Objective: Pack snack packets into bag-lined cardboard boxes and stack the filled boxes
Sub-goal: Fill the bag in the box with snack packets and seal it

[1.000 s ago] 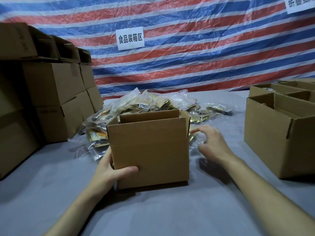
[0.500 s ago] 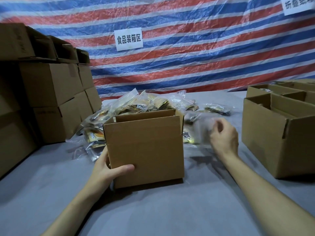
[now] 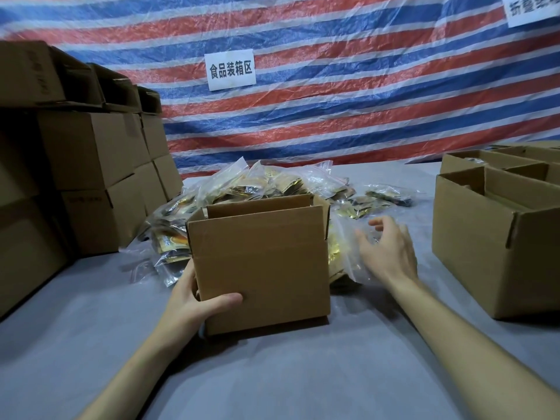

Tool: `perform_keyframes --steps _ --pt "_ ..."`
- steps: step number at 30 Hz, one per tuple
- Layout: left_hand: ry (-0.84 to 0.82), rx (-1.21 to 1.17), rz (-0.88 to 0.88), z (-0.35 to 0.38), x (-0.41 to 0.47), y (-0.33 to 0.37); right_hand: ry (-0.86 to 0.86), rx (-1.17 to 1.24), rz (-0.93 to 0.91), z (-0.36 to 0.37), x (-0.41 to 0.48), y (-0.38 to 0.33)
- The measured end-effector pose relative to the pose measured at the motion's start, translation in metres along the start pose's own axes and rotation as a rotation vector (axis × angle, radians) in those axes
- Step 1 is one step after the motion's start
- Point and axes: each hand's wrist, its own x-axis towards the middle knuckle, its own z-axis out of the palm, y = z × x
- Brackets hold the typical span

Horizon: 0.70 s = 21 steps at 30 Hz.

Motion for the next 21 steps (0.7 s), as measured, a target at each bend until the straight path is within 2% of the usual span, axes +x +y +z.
perform_keyframes --steps 2,6,8,16,21 --pt "0.001 0.007 0.002 0.0 0.0 0.0 0.036 0.031 -0.096 -0.006 -0.004 -0.009" --pt "-0.019 0.001 0.003 -0.001 0.0 0.0 -0.287 -0.222 -0.025 0.0 -0.013 -0.021" --pt "-0.04 0.007 -0.004 -0.002 0.0 -0.001 -0.336 -0.252 -0.005 0.001 -0.012 -0.018" --pt "-0.15 0.096 -0.042 -0.002 -0.001 -0.002 -0.316 0.015 0.141 -0.007 -0.006 -0.019" --pt "-0.182 0.04 -0.029 -0.003 0.001 -0.002 -0.298 -0.203 0.063 -0.03 0.011 -0.047"
